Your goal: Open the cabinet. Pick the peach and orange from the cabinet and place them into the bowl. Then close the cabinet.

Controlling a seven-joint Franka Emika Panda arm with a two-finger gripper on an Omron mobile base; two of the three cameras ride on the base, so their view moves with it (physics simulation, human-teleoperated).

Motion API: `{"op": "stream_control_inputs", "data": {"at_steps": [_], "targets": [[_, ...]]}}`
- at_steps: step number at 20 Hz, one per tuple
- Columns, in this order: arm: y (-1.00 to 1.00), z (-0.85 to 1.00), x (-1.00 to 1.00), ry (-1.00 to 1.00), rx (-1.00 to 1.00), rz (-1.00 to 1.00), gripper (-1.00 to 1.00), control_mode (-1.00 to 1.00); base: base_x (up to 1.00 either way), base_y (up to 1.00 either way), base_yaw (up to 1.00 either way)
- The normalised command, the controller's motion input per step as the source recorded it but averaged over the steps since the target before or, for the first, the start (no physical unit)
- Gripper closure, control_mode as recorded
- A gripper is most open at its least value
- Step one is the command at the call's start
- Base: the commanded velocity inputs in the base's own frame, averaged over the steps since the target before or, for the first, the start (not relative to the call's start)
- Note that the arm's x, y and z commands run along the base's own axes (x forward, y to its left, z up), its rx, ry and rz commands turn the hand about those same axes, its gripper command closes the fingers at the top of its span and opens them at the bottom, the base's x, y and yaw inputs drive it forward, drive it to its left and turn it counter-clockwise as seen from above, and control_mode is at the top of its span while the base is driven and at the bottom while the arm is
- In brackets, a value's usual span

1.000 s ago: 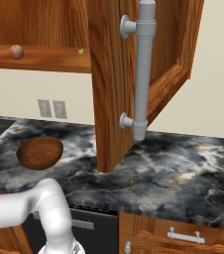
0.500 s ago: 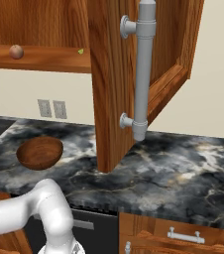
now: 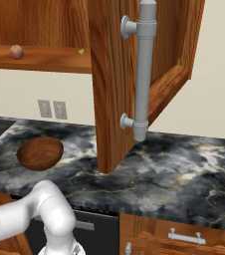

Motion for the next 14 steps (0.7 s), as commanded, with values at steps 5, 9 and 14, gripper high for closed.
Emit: {"op": "stream_control_inputs", "data": {"at_steps": [5,9,14], "targets": [[0.10,0.00,-0.19,-0.07,0.00,0.00,-1.00,-1.00,0.00,0.00,0.00],[0.01,0.00,-0.11,-0.01,0.00,0.00,-1.00,-1.00,0.00,0.00,0.00],[-0.08,0.00,-0.32,0.00,0.00,0.00,-1.00,-1.00,0.00,0.00,0.00]]}}
